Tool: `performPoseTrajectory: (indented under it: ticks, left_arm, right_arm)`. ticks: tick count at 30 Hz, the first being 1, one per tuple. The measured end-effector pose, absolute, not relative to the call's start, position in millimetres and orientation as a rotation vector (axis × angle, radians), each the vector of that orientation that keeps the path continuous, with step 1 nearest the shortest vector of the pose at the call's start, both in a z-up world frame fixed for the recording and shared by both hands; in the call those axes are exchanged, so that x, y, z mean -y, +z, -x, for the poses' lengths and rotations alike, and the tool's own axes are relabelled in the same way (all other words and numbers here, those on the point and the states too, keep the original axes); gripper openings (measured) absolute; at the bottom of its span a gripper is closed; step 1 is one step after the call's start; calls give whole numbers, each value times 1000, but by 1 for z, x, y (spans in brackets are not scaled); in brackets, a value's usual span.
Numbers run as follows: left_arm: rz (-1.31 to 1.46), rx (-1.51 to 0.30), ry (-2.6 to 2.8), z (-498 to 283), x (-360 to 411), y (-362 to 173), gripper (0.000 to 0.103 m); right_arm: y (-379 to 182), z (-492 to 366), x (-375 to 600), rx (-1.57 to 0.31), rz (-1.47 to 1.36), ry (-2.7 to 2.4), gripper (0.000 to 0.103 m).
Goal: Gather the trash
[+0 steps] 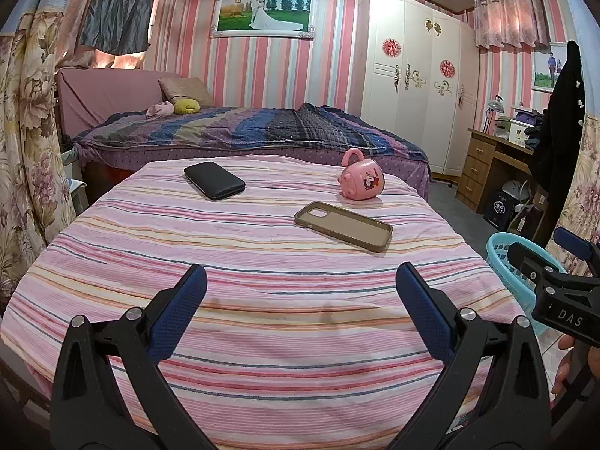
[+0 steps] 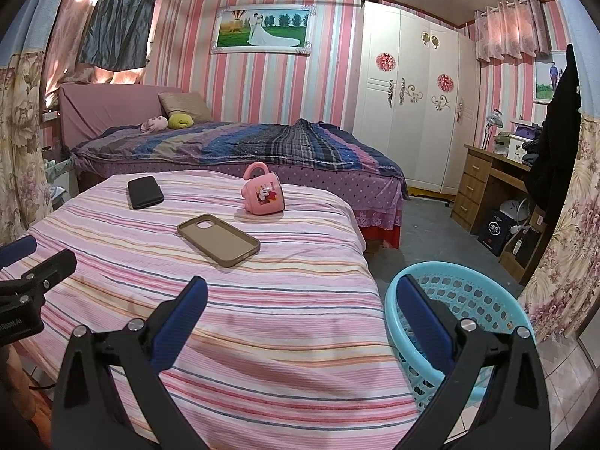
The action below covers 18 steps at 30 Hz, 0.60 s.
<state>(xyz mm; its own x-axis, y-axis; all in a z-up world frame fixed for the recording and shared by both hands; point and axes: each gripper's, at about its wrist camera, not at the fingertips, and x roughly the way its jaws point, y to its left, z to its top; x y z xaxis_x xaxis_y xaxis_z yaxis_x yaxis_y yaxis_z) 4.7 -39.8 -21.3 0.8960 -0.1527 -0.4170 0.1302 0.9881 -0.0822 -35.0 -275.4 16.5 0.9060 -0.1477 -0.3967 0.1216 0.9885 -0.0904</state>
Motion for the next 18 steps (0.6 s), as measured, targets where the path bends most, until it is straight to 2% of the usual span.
performPoseTrajectory:
  ticks: [18]
  left_arm:
    - [54,-435,-145,-5,39,-21,97]
  right_arm:
    - [16,34,275,-416,66,-141,98]
